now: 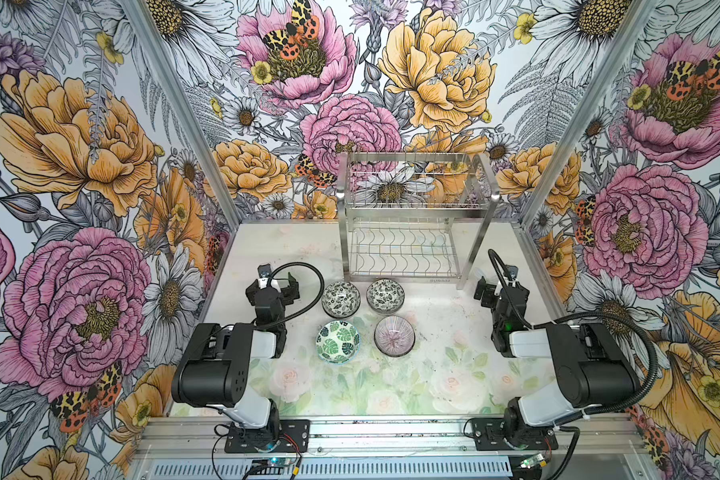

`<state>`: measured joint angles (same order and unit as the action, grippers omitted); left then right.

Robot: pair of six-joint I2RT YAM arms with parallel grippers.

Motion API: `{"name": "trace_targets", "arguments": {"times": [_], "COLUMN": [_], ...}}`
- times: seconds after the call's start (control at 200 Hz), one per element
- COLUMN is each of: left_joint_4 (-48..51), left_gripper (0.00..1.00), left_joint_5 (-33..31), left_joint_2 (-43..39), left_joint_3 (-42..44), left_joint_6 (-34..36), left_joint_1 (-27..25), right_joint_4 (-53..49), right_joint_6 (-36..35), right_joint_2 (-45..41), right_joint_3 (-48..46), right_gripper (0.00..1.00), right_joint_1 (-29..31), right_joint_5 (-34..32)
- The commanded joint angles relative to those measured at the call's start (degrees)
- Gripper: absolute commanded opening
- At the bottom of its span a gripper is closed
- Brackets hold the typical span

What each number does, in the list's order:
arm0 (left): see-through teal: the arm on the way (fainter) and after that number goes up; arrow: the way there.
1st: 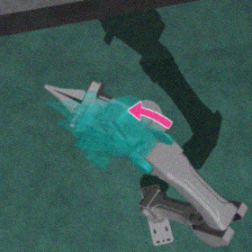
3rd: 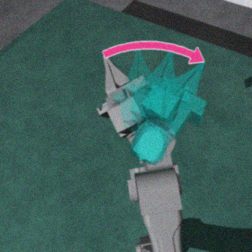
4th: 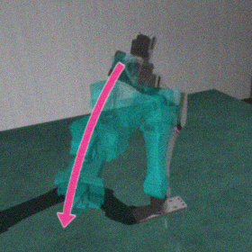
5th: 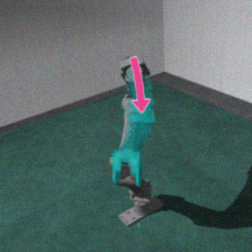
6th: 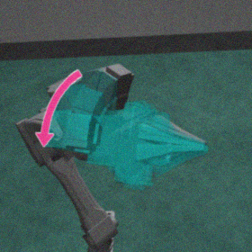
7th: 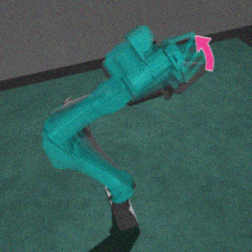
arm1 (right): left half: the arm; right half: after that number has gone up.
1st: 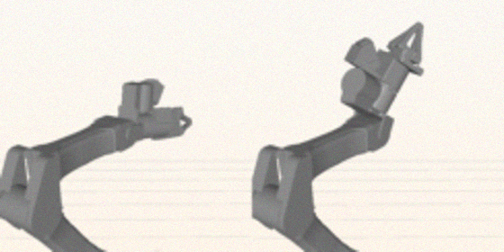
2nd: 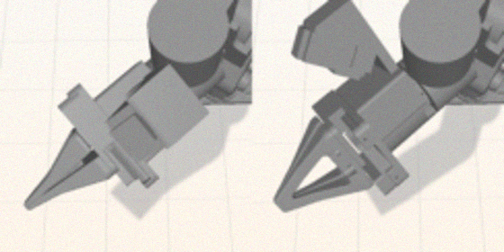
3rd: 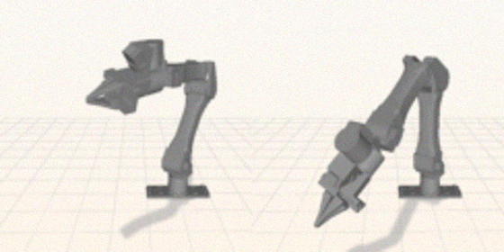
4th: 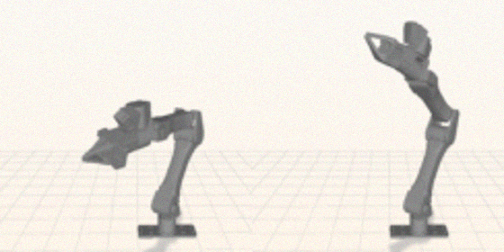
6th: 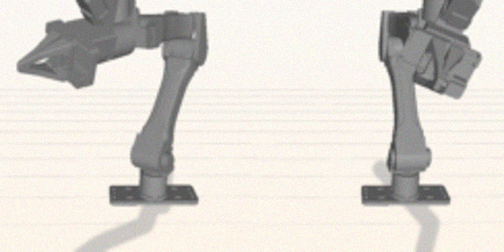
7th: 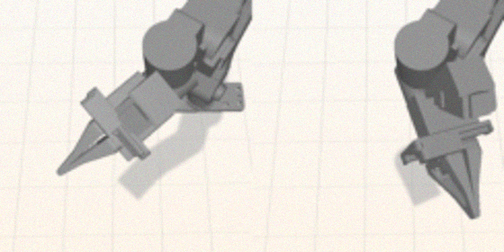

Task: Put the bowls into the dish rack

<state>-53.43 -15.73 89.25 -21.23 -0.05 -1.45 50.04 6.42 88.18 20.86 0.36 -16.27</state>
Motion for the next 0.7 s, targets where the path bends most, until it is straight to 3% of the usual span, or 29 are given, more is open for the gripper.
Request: {"name": "trace_targets", "arguments": {"times": [0.0,0.696], "left_joint_4": [-1.70,-1.04], "left_gripper": [0.99,0.99], "left_joint_5": [1.40,3.33], "left_joint_2": [-0.23,-0.31], "left_joint_3": [0.12,-0.13], "left_joint_6": [-0.30,-0.39], "left_joint_1": [0.26,1.02], "right_joint_4": [1.91,1.55], "right_joint_6": [0.49,0.51], "right_joint_2": [-0.12,-0.04], "right_joint_3": [0.40,0.67], "right_gripper": [1.00,1.00], "right_joint_1": [0.17,0.08], "right_joint_5": [-0.43,-0.25]}}
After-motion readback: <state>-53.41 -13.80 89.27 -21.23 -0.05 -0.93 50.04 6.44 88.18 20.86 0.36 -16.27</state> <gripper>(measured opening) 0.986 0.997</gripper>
